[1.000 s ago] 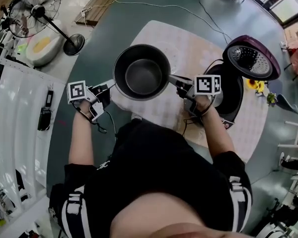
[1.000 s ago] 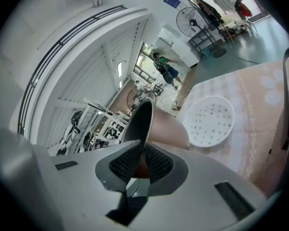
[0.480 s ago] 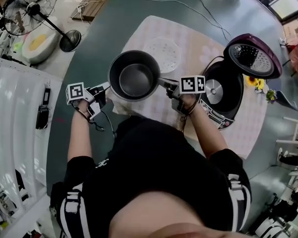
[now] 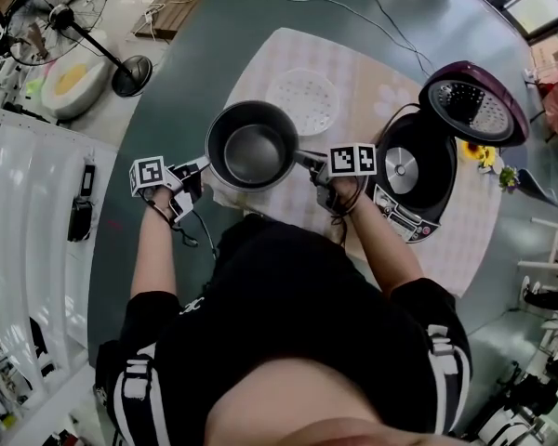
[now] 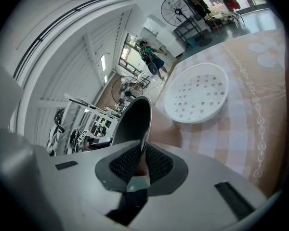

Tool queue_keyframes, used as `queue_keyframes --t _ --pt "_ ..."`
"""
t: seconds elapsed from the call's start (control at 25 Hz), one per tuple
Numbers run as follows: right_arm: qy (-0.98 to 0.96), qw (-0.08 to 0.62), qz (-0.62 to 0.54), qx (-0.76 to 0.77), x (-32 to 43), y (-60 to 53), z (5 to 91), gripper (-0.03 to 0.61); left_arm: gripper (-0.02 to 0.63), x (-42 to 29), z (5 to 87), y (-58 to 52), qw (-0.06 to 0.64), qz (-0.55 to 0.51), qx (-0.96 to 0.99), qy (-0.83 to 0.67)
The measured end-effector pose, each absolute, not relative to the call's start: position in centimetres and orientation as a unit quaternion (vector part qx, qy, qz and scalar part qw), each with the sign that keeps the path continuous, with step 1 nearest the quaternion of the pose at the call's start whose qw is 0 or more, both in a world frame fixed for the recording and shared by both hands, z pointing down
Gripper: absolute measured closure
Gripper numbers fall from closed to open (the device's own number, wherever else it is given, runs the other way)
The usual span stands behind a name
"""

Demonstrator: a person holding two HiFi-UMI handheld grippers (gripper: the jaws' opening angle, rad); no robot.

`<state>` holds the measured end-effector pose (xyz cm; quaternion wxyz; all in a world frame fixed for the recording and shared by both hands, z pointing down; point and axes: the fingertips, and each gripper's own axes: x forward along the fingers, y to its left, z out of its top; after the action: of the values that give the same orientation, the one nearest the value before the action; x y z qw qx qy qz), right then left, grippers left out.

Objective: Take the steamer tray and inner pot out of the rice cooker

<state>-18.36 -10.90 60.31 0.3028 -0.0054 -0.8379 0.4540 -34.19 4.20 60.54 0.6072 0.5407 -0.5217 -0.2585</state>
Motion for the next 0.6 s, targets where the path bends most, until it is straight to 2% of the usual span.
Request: queue_keyframes --t 0.28,0.6 --pt "-0.838 0.298 0.458 0.003 -18.26 -10.98 60.91 0.549 0.606 -34.22 61.52 4.10 0.597 -0.272 0.540 -0.528" --pt "-0.829 0.313 0.463 0.012 -18.10 -11.07 61.18 0.549 0.603 -33.94 61.63 3.87 0.574 -0.236 0.552 -0.557"
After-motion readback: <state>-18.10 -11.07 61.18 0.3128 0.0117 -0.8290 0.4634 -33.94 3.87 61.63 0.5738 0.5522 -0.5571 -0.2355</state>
